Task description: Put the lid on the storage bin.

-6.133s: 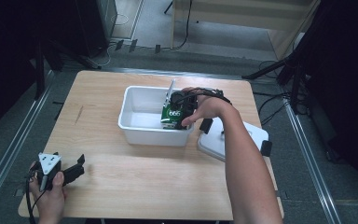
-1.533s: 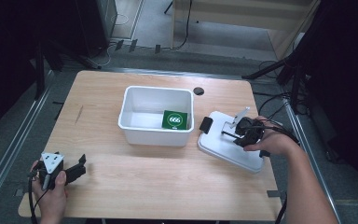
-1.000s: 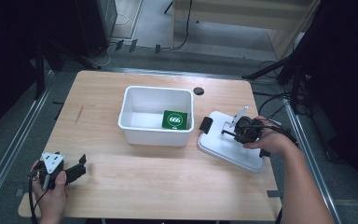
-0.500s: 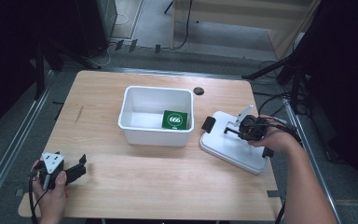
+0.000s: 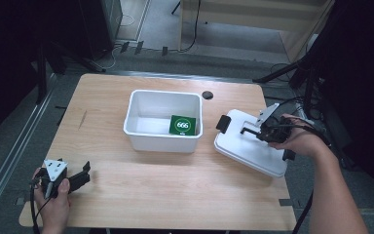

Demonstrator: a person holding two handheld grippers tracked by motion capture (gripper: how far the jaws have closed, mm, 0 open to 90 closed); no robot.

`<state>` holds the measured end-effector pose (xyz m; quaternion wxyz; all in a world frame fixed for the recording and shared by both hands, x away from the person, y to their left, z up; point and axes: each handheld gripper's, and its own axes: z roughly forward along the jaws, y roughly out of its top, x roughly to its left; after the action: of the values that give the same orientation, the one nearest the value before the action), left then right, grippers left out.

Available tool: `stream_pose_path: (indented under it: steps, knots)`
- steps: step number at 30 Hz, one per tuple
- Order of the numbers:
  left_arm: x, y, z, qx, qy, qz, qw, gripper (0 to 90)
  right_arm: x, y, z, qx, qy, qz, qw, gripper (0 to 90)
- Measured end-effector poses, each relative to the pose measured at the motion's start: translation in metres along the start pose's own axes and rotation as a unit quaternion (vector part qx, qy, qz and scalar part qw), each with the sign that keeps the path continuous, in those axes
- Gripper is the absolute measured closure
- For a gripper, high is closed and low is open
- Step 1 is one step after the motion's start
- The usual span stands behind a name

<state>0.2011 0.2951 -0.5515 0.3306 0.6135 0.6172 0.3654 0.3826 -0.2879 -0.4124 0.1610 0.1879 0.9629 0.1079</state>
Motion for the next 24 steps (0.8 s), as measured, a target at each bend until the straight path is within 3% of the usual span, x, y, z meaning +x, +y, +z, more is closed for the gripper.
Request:
stream_pose_path:
  steps: [10,24]
  knots:
    - [0.000,0.000,0.000,0.000,0.001,0.000,1.0000,13.6,-0.008,0.006,-0.036,-0.012,0.000,-0.020,0.9997,85.4]
    - [0.000,0.000,0.000,0.000,-0.001,0.000,1.0000,13.6,-0.012,0.032,-0.067,-0.035,-0.013,-0.042,0.9984,85.5]
